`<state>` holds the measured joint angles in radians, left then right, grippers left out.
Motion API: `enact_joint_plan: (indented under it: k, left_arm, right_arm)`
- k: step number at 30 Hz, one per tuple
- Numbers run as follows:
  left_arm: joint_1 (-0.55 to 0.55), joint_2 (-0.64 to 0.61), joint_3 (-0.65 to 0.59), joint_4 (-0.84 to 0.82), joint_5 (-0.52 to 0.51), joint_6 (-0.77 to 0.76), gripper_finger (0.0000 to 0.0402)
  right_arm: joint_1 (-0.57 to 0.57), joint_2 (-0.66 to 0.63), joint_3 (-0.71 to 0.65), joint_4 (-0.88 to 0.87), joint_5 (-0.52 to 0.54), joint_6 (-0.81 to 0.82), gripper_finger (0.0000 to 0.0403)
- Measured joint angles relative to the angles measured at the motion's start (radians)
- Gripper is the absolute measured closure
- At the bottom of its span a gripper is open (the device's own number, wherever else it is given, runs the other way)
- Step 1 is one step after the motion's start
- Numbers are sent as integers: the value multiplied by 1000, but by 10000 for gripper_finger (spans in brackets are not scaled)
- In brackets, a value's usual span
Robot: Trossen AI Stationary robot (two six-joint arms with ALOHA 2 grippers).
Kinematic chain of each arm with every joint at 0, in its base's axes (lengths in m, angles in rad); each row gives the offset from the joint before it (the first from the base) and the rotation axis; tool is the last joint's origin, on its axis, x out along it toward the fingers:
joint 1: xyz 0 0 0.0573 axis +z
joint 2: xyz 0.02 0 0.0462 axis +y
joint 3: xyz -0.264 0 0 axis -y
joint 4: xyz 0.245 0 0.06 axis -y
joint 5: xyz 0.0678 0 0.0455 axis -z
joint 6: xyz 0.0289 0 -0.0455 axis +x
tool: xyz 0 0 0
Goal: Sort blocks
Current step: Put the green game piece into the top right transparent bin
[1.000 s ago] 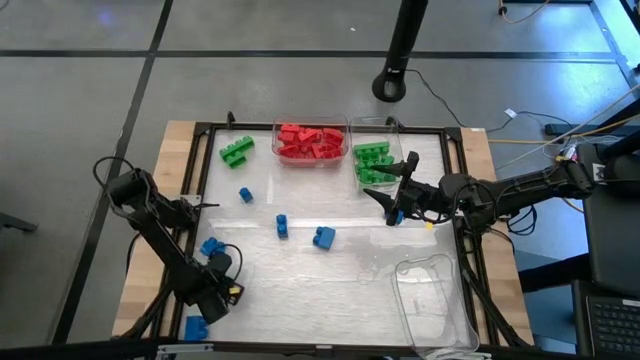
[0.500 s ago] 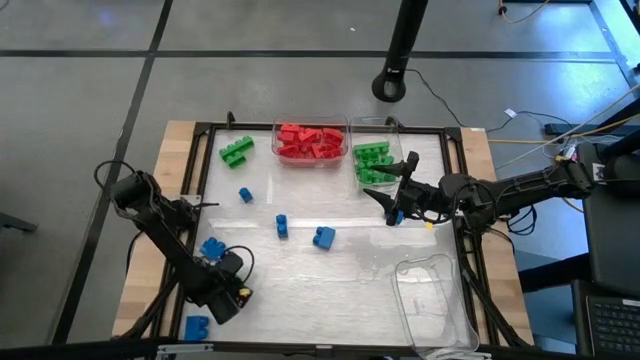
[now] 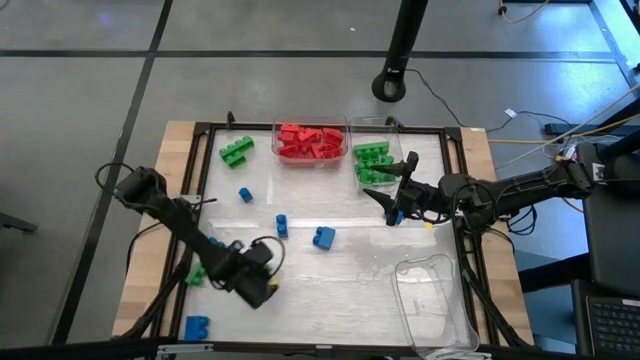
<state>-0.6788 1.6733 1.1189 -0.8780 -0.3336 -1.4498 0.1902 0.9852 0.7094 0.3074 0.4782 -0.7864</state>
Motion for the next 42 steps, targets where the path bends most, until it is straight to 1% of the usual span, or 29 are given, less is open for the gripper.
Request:
enact_joint_plan:
  k: [8,14,19,22,25,28,32,36,42]
  left_arm:
    - [198,-2,124,36,-131,407,232]
    - [363,-3,146,241,-141,719,232]
    - [502,-3,146,421,-139,909,231]
    - [579,-3,146,544,-102,1020,231]
    - [656,-3,146,657,-44,1103,231]
    - [733,7,147,740,-8,1159,231]
    - [827,65,162,821,38,1205,231]
    - [896,169,244,873,106,1230,231]
    - [948,345,429,890,115,1314,231]
  right_arm:
    - [0,0,0,-4,0,0,114]
    - [0,-1,0,13,0,-1,114]
    - [0,-6,1,51,0,-3,114]
    - [0,-6,1,74,0,-4,114]
    - [0,-17,1,85,0,-35,114]
    - [0,-47,1,84,0,-59,114]
    - [0,-91,1,85,0,-60,114]
    - [0,-128,1,91,0,-60,114]
    - [0,-139,1,85,0,-60,114]
